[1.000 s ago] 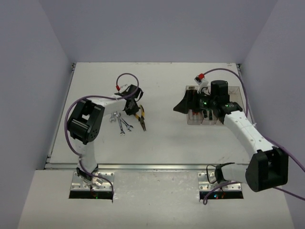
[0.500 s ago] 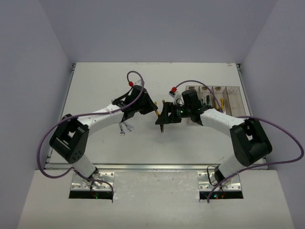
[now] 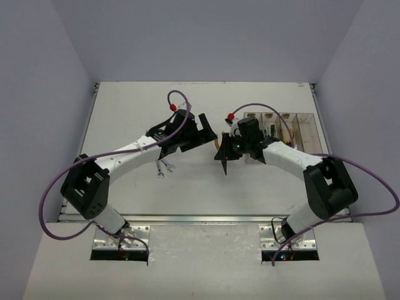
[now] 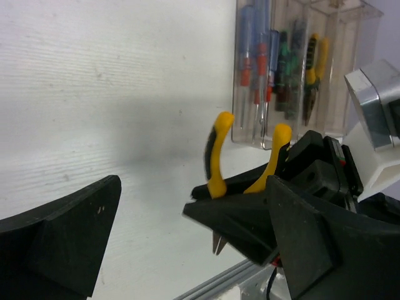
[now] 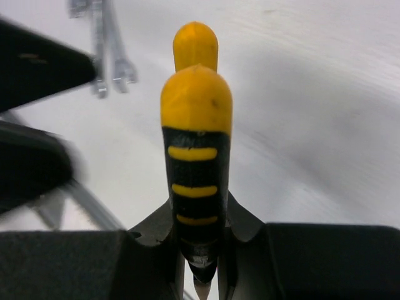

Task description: Sort the tools into containers

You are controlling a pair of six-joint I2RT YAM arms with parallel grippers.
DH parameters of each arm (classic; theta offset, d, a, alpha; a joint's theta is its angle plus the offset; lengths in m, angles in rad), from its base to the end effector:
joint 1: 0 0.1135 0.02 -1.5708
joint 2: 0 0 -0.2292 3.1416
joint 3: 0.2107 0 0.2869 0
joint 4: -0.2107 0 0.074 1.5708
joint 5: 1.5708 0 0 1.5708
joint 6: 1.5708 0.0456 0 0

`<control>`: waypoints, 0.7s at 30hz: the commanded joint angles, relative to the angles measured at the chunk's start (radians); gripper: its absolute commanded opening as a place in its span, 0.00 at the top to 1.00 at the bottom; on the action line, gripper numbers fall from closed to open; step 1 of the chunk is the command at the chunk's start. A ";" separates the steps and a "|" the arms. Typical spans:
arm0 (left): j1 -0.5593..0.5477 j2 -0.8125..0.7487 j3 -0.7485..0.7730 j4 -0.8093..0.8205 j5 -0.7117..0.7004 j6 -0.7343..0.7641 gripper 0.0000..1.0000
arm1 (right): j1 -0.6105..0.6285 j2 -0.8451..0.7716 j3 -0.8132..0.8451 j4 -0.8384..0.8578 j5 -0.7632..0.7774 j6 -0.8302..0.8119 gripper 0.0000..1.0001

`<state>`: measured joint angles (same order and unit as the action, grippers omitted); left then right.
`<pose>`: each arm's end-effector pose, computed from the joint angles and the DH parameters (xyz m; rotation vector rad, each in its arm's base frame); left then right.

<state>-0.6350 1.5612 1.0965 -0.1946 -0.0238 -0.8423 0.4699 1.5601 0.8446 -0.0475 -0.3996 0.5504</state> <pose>0.3146 -0.2305 0.1973 -0.2563 2.3314 -0.7534 0.3063 0.1754 0.1238 -0.1136 2.4641 0.9472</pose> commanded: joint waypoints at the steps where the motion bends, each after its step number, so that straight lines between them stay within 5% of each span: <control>1: 0.012 -0.075 0.129 -0.266 -0.205 0.042 0.00 | -0.108 -0.087 0.100 -0.247 0.291 -0.186 1.00; 6: 0.016 -0.274 -0.102 -0.235 -0.244 0.047 0.00 | -0.352 -0.125 0.215 -0.464 0.473 -0.366 1.00; 10: 0.003 -0.313 -0.222 -0.174 -0.131 0.083 0.00 | -0.446 0.017 0.378 -0.529 0.518 -0.467 1.00; 17: -0.001 -0.365 -0.306 -0.201 -0.190 0.126 0.00 | -0.577 0.256 0.607 -0.608 0.628 -0.543 1.00; 20: -0.002 -0.378 -0.280 -0.258 -0.247 0.142 0.00 | -0.586 0.353 0.680 -0.635 0.665 -0.543 0.94; 21: 0.000 -0.383 -0.275 -0.277 -0.258 0.143 0.00 | -0.586 0.367 0.696 -0.648 0.673 -0.541 0.84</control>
<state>-0.6300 1.2326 0.7778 -0.4464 -0.2097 -0.7357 -0.1167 1.8823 1.4453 -0.6254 0.1957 0.0466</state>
